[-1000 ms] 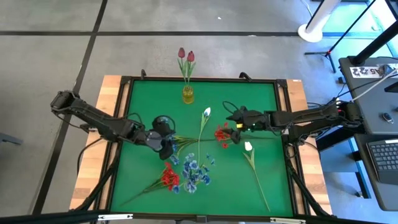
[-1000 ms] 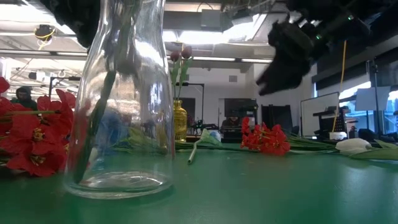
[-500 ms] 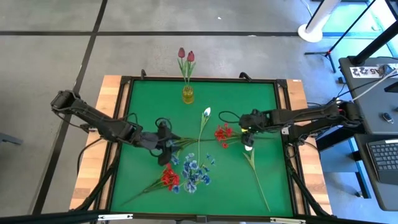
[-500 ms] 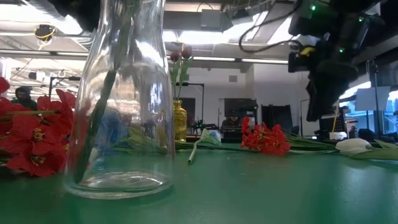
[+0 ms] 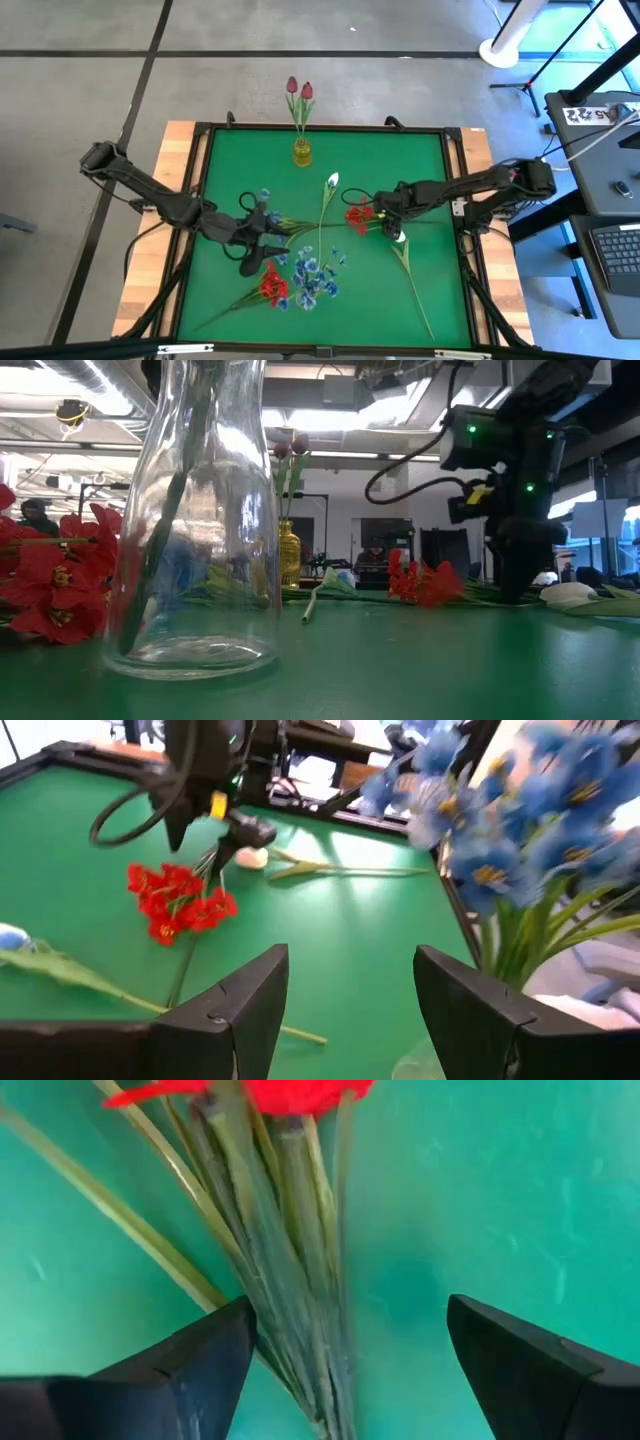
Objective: Sort flowers into vase by color
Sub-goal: Put the top red flowers into the yellow vase
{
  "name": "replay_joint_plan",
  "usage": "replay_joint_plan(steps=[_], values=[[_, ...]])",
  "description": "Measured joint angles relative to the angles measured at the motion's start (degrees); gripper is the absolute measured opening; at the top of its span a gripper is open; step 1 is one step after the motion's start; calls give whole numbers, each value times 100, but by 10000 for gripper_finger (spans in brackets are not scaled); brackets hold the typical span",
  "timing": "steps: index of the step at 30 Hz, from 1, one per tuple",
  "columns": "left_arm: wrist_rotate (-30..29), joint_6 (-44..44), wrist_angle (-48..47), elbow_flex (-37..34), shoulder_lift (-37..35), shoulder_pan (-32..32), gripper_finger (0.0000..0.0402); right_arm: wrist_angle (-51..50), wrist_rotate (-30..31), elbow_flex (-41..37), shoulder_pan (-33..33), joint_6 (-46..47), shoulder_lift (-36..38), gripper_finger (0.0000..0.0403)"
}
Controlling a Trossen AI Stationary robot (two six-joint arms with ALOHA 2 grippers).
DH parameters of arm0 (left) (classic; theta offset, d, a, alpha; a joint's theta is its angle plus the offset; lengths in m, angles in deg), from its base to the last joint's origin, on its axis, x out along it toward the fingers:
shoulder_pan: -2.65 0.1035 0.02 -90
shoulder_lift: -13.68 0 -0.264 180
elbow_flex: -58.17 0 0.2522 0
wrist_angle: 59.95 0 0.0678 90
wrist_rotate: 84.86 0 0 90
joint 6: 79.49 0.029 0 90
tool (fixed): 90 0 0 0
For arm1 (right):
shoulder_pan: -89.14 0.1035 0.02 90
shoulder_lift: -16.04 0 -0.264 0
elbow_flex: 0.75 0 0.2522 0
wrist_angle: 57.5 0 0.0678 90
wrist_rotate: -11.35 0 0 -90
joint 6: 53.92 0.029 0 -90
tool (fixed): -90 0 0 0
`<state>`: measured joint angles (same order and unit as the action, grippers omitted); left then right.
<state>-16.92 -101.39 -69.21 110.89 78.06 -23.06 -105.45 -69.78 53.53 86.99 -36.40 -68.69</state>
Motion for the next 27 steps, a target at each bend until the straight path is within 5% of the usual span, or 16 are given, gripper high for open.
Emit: replay_joint_plan(steps=[6, 17, 27], values=[[-47, 0, -6, 4, -63, 0, 212, 80, -435, 10, -323, -135, -102, 276], [-93, -2, -15, 4, -63, 0, 212, 316, -611, -16, -481, -329, 225, 19], [-188, 55, -17, 4, -63, 2, 212, 847, -547, -16, -478, -295, 1263, 27]])
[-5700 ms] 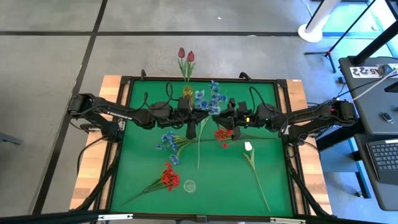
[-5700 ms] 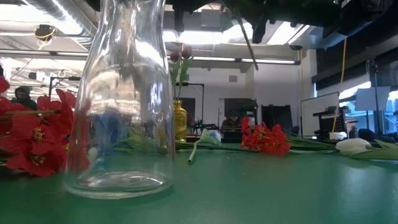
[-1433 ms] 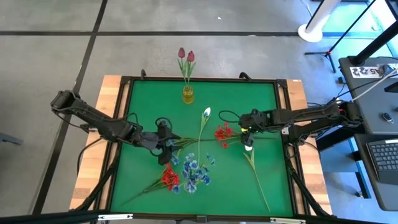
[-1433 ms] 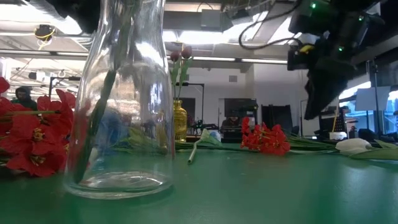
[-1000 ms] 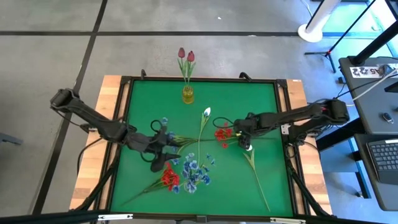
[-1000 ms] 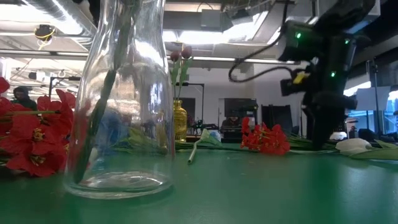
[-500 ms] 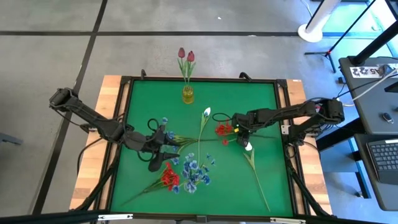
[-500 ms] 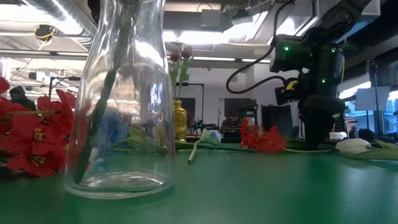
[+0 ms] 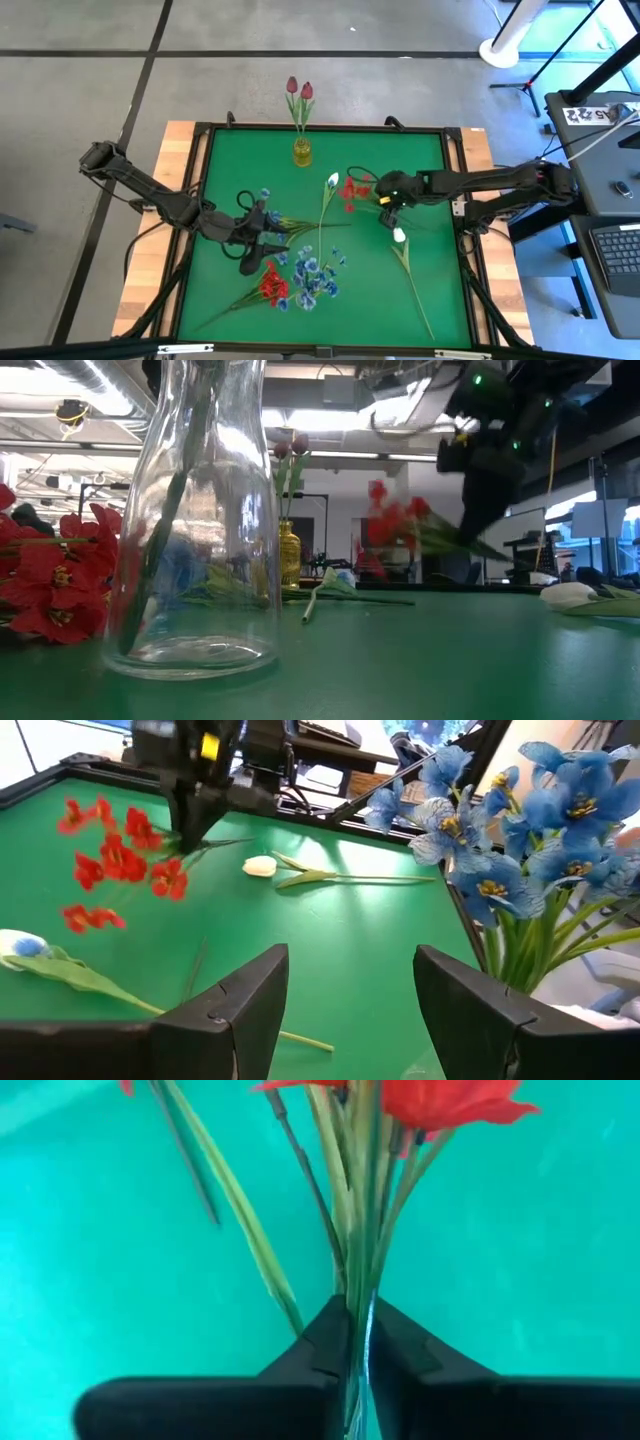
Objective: Sort flowers into vase by color
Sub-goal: Put the top red flowers into the yellow vase
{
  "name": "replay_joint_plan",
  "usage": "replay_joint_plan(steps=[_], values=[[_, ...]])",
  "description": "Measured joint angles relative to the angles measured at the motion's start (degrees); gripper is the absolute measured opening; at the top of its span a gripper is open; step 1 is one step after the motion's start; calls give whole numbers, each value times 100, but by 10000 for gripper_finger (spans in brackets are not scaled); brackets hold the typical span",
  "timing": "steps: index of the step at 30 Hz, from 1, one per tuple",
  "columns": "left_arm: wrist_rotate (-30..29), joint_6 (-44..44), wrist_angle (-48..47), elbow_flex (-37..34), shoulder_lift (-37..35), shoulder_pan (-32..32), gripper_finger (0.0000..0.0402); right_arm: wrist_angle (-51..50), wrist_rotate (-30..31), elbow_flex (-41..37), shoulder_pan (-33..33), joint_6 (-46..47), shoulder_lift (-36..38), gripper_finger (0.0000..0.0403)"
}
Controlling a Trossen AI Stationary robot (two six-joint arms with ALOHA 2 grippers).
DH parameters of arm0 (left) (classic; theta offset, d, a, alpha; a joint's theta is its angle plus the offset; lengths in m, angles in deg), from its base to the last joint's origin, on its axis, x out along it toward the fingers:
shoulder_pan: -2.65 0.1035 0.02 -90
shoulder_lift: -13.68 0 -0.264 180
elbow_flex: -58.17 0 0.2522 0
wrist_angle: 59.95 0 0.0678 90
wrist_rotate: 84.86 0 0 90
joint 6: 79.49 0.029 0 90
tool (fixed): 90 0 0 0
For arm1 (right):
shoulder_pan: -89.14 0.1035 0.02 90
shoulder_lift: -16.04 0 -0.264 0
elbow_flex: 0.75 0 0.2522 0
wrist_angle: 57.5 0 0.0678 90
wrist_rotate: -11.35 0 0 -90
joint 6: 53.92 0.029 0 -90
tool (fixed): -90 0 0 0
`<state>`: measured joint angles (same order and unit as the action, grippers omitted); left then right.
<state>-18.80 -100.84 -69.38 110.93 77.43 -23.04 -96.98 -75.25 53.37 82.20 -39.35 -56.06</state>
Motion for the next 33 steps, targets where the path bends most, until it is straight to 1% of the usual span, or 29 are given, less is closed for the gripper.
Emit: replay_joint_plan(steps=[2, 4, 10, 12, 16, 19, 24, 28, 33], values=[[-119, 7, 0, 0, 0, 0, 212, 243, 69, 0, 0, -2, 245, 13], [-250, 66, 1, 0, 0, 2, 212, 646, 130, 2, 0, -23, 483, 8], [-906, 419, 202, 2, 2, 7, 212, 2134, 127, 4, -64, -130, 957, 20], [-1118, 596, 314, 2, 2, 39, 212, 2708, 30, 4, -84, -155, 1022, 14], [-1172, 935, 619, 3, 2, 363, 212, 3846, -345, 7, -218, -159, 1012, 7], [-927, 1119, 703, 4, 2, 777, 212, 4536, -471, 15, -348, -157, 978, 13], [-22, 1194, 718, 4, 4, 1713, 212, 5473, -450, 13, -676, -206, 882, 12], [612, 1407, 951, 4, -38, 2347, 212, 6403, -474, 13, -958, -507, 598, 5], [997, 1500, 978, 4, -352, 2866, 212, 7676, -1052, 13, -1418, -737, -1, 12]])
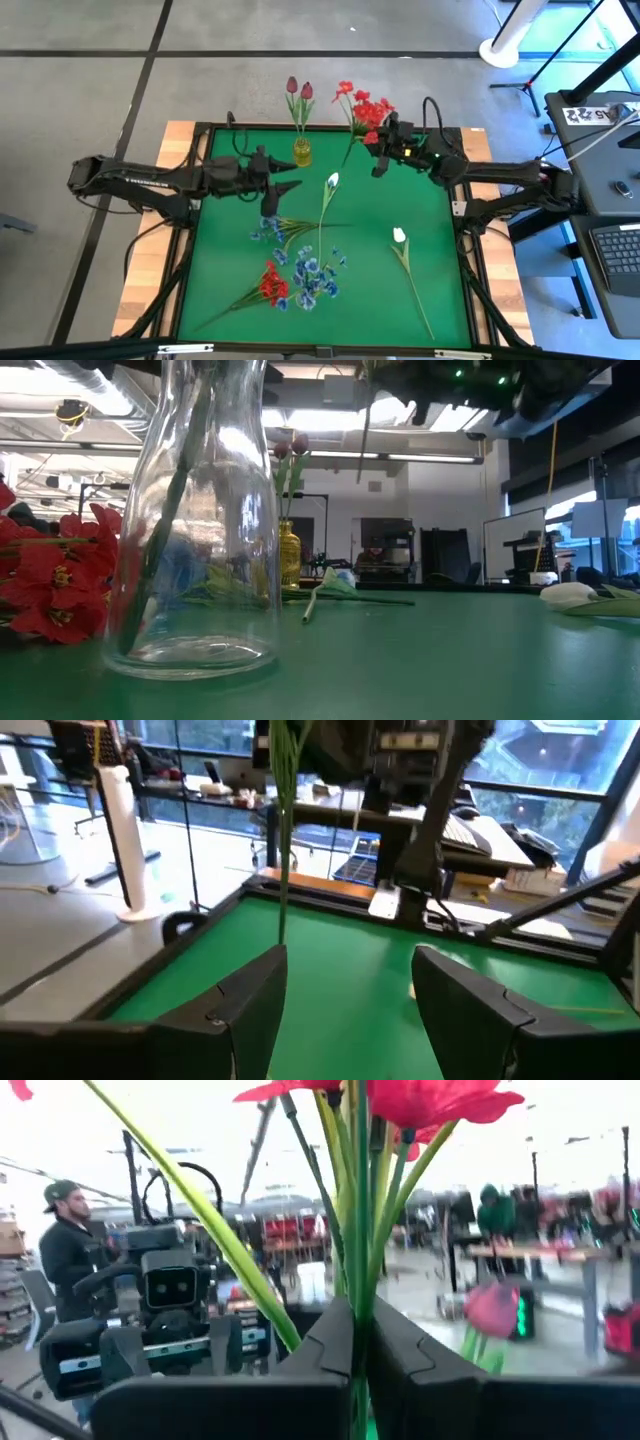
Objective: Sort flowers into vase by color
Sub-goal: Put the top red flowers into the yellow vase
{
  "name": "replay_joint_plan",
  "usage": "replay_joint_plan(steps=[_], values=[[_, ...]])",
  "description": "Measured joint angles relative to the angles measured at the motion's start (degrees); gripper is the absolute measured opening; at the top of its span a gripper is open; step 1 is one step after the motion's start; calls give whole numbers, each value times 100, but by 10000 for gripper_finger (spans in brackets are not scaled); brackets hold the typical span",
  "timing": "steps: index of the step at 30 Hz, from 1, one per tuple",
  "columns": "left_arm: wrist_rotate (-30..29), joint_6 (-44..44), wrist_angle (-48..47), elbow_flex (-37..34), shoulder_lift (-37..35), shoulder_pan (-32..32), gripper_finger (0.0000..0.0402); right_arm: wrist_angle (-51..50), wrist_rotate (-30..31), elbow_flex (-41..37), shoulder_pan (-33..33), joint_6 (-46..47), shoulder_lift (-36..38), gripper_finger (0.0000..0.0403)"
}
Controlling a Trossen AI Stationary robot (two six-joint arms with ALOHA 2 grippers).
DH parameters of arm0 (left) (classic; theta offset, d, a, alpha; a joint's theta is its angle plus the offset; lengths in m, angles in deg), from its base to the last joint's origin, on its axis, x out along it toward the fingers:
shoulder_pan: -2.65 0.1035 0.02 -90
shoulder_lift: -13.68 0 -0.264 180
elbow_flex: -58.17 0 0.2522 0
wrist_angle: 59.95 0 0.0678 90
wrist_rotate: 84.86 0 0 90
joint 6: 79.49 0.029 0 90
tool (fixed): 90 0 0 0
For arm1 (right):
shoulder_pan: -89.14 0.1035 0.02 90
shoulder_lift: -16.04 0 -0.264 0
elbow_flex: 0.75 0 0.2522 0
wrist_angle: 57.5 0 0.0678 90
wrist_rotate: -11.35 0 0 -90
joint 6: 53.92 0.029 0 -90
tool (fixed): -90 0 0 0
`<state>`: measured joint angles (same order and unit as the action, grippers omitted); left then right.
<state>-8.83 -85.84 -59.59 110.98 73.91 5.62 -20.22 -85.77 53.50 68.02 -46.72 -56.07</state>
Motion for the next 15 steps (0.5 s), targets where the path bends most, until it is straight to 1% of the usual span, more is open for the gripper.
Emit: replay_joint_plan(steps=[4, 7, 10, 15], values=[[153, 100, -37, 0, -382, 144, 212, 872, -504, 19, -367, 5, -577, 10], [152, 102, -145, 0, -648, 166, 212, 913, -970, 289, -611, 7, -1001, 5], [150, 134, -199, 0, -758, 169, 212, 915, -1463, 705, -758, 11, -1430, 7], [146, 205, -252, 0, -751, 181, 212, 880, -1960, 1481, -845, -32, -2059, 5]])
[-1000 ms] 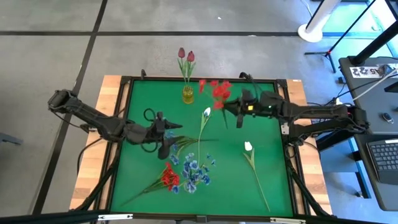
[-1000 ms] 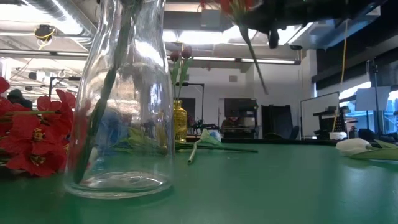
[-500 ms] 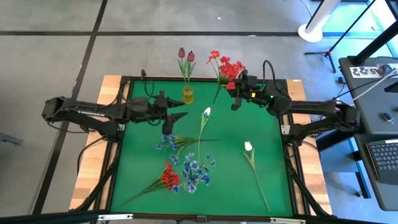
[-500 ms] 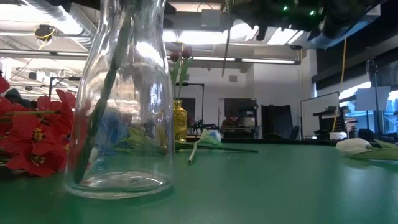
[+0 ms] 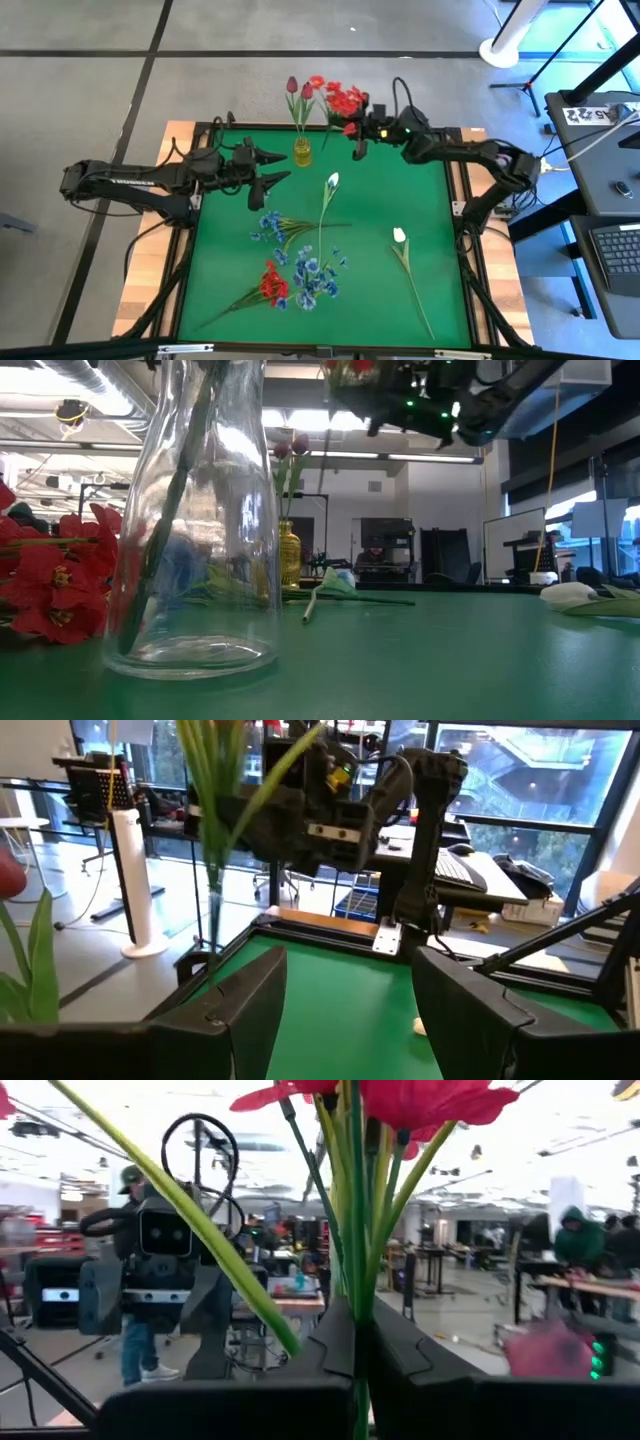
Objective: Sort flowers into vase by color
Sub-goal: Put the top red flowers into the yellow vase
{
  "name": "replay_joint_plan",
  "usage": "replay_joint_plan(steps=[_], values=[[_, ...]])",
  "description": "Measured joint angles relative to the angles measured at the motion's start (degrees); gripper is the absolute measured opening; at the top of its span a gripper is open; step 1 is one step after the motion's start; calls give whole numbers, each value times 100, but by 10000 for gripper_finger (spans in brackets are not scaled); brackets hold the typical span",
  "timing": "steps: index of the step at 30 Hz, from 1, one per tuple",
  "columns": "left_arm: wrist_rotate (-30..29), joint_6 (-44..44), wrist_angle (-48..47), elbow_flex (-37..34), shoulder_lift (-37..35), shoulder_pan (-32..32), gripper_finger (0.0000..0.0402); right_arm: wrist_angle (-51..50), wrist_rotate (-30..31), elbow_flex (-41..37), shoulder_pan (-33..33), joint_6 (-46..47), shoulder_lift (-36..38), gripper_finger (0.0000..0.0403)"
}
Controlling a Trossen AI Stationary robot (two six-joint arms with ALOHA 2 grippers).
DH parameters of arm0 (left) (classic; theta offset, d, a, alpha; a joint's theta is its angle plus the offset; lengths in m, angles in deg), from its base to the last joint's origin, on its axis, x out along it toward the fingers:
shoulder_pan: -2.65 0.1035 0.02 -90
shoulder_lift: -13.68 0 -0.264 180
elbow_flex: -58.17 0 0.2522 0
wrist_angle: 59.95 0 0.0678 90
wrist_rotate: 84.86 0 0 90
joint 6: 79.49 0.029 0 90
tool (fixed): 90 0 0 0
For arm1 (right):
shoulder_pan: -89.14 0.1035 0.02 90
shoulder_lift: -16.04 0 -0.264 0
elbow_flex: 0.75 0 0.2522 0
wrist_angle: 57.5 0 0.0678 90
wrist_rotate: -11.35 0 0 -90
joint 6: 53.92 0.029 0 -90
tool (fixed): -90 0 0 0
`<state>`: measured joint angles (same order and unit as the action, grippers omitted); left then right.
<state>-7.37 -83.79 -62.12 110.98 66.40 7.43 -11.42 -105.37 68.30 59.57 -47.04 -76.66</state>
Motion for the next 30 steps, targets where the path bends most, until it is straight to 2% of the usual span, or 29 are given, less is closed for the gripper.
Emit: replay_joint_plan(steps=[9, 16, 22, 30], values=[[1, -3, -190, 0, 15, -1, 212, 8, -734, 875, -130, -433, -620, 4], [-11, -2, -258, 0, 15, 0, 212, 14, -963, 1169, -322, -591, -982, 4], [-534, 39, -340, 0, 15, 226, 212, 39, -1198, 1584, -351, -586, -1546, 4], [-450, -41, -574, 0, 15, 538, 212, 54, -1393, 2008, -347, -431, -1964, 4]])
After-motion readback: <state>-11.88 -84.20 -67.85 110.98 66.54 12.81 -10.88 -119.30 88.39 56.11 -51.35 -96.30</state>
